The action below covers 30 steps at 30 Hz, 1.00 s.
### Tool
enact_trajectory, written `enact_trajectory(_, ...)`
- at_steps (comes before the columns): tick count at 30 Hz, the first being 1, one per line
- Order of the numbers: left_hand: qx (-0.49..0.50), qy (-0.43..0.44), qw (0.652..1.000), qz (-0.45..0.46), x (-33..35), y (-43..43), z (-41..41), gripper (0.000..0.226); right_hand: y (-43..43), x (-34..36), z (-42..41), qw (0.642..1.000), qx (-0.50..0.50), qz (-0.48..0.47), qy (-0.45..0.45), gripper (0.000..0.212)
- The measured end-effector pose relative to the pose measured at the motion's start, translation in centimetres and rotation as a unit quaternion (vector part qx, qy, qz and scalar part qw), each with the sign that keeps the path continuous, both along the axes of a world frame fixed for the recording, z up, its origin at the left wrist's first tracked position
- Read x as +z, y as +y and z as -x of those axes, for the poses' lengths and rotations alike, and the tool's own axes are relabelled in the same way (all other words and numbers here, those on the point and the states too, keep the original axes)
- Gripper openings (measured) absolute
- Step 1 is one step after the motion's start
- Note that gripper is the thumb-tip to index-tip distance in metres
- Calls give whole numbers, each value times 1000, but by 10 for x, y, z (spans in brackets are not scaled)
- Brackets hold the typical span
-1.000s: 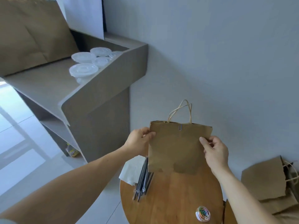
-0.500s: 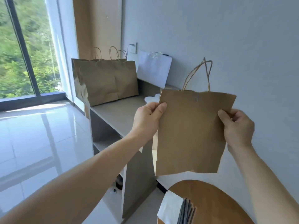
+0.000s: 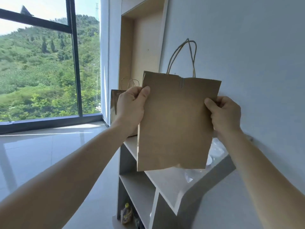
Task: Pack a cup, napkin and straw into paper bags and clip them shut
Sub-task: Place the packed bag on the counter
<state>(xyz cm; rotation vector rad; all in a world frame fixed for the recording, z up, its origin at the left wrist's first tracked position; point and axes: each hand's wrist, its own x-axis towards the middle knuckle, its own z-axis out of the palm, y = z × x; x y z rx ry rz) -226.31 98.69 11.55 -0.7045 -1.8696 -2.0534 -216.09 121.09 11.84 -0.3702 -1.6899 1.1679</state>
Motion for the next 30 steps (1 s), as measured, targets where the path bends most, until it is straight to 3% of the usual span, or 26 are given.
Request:
enact_trajectory(6, 37, 1, 999, 20, 2, 16, 71, 24, 28, 5, 96, 994, 91, 15, -57, 10)
enact_trajectory(12, 4, -6, 992, 123, -20, 36, 154, 29, 71, -10, 185, 983, 121, 40, -130, 9)
enact_trajectory(17, -26, -2, 973, 230, -47, 71, 223, 49, 118, -33, 255, 975, 89, 71, -190, 7)
enact_trajectory(30, -80, 34, 929, 359, -87, 165, 329, 51, 193, -77, 377, 963, -16, 77, -258, 19)
